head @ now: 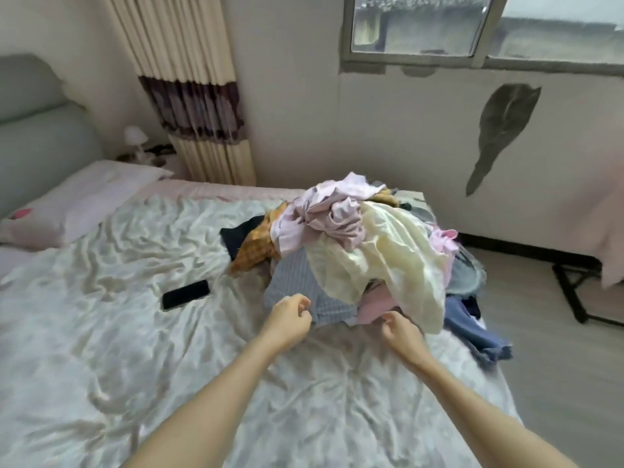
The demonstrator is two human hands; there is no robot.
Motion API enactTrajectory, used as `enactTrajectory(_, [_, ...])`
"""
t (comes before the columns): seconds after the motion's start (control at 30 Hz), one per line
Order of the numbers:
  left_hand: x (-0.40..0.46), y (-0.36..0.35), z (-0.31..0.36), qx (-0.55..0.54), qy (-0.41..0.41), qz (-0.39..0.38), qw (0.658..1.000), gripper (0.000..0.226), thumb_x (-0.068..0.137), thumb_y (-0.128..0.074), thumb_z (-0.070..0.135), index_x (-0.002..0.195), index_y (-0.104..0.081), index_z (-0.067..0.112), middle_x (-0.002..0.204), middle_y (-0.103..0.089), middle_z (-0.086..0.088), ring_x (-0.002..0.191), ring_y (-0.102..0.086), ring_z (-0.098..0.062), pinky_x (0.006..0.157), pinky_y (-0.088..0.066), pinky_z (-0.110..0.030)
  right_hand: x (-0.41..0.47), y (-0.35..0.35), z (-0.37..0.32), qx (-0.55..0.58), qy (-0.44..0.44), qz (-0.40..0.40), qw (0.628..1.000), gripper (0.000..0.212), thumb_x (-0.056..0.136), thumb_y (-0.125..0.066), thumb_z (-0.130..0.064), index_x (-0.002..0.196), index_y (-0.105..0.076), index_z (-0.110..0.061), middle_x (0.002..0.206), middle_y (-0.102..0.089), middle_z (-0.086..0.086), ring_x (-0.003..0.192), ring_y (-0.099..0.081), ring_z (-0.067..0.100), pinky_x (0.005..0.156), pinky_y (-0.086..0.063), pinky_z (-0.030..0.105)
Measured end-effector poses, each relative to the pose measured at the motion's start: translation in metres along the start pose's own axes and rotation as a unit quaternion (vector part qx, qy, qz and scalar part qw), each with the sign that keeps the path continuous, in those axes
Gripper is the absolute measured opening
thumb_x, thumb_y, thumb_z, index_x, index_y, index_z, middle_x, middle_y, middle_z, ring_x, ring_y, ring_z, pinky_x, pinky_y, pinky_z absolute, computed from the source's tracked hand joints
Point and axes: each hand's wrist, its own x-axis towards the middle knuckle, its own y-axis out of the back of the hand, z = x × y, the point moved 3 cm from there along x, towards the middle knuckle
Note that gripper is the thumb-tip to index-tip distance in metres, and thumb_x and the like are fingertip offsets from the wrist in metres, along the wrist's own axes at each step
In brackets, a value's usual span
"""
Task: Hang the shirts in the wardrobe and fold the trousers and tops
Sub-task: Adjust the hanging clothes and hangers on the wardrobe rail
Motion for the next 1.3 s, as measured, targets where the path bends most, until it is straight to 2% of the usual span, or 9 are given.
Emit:
enactTrajectory(0.17, [0.143, 0.018, 0.039, -0.002, -0.045, 0.086, 0.995, 0.044, 0.092, -0.043, 0.013, 0.136, -0.039, 0.014, 0.139, -0.04, -0.008, 0.128, -0.038, -0.021, 0.098, -0.032, -0.026, 0.164, 0.048, -0.031, -0.014, 0.107, 0.135, 0.985, 0.056, 0.088, -0.056, -0.025, 0.139, -0.036, -0.012, 0.136, -0.047, 0.011, 0.123, -0.045, 0.026, 0.097, -0.039, 0.035])
enactTrajectory(0.33, [0.219, 0.021, 0.023, -0.022, -0.066, 0.15, 0.986, 0.048, 0.09, -0.046, 0.014, 0.137, -0.035, 0.019, 0.143, -0.033, -0.004, 0.128, -0.038, -0.02, 0.095, -0.033, -0.027, 0.284, 0.045, -0.094, -0.155, 0.204, 0.121, 0.959, 0.097, 0.076, -0.063, -0.053, 0.146, 0.002, -0.037, 0.156, 0.001, 0.002, 0.144, -0.001, 0.026, 0.111, -0.022, 0.048])
enactTrajectory(0.5, [0.23, 0.024, -0.01, -0.007, -0.039, 0.145, 0.989, 0.051, 0.09, -0.048, 0.015, 0.138, -0.032, 0.025, 0.138, -0.034, -0.001, 0.111, -0.043, -0.014, 0.082, -0.03, -0.019, 0.304, -0.01, -0.101, -0.159, 0.18, 0.137, 0.961, 0.034, 0.081, -0.055, -0.038, 0.107, -0.052, -0.016, 0.12, -0.054, 0.006, 0.122, -0.042, 0.026, 0.096, -0.036, 0.034])
enactTrajectory(0.57, [0.224, 0.032, -0.019, -0.002, -0.018, 0.143, 0.99, 0.054, 0.089, -0.05, 0.014, 0.14, -0.031, 0.021, 0.14, -0.033, -0.004, 0.116, -0.043, -0.017, 0.083, -0.028, -0.015, 0.287, -0.019, -0.107, -0.02, 0.153, 0.144, 0.977, 0.02, 0.086, -0.051, -0.026, 0.1, -0.053, -0.013, 0.111, -0.06, 0.01, 0.107, -0.053, 0.03, 0.08, -0.038, 0.033])
enactTrajectory(0.73, [0.183, 0.062, -0.02, -0.065, -0.032, 0.136, 0.988, 0.085, 0.082, -0.063, 0.013, 0.148, -0.011, 0.027, 0.148, -0.019, -0.005, 0.137, -0.025, -0.02, 0.106, -0.028, -0.028, 0.217, -0.023, -0.145, 0.26, 0.228, 0.032, 0.938, 0.029, 0.089, -0.042, -0.001, 0.106, -0.057, -0.019, 0.105, -0.064, -0.004, 0.099, -0.055, 0.01, 0.081, -0.039, 0.012])
enactTrajectory(0.83, [0.131, 0.09, -0.018, -0.063, -0.058, 0.115, 0.99, 0.103, 0.08, -0.069, 0.021, 0.145, 0.007, 0.042, 0.154, 0.001, 0.008, 0.142, -0.009, -0.013, 0.109, -0.023, -0.031, 0.162, -0.004, -0.169, 0.215, 0.287, 0.0, 0.933, 0.021, 0.095, -0.042, -0.012, 0.087, -0.054, -0.027, 0.084, -0.058, -0.017, 0.079, -0.049, -0.01, 0.068, -0.035, 0.014])
enactTrajectory(0.97, [0.043, 0.12, -0.023, -0.046, -0.083, 0.096, 0.991, 0.115, 0.072, -0.077, 0.032, 0.134, 0.017, 0.059, 0.153, 0.011, 0.017, 0.142, 0.002, -0.007, 0.108, -0.017, -0.032, 0.078, 0.025, -0.213, 0.068, 0.397, -0.044, 0.914, 0.015, 0.092, -0.045, -0.006, 0.098, -0.059, -0.008, 0.09, -0.052, -0.007, 0.084, -0.046, 0.005, 0.071, -0.031, 0.022])
enactTrajectory(1.17, [-0.134, 0.163, -0.033, -0.084, -0.101, 0.125, 0.983, 0.118, 0.067, -0.082, 0.03, 0.127, 0.013, 0.067, 0.145, 0.002, 0.035, 0.142, -0.004, -0.007, 0.115, -0.02, -0.046, -0.091, 0.064, -0.297, -0.035, 0.474, -0.186, 0.86, 0.022, 0.091, -0.052, -0.012, 0.073, -0.045, -0.023, 0.073, -0.049, -0.013, 0.077, -0.049, 0.012, 0.068, -0.035, 0.023])
enactTrajectory(1.3, [-0.268, 0.19, -0.037, -0.149, -0.137, 0.113, 0.973, 0.104, 0.074, -0.076, 0.021, 0.127, -0.001, 0.069, 0.139, -0.012, 0.046, 0.133, -0.014, 0.016, 0.112, -0.031, -0.031, -0.214, 0.063, -0.344, -0.086, 0.513, -0.248, 0.817, 0.015, 0.089, -0.06, -0.029, 0.075, -0.054, -0.027, 0.07, -0.055, -0.015, 0.062, -0.05, -0.003, 0.056, -0.038, 0.01])
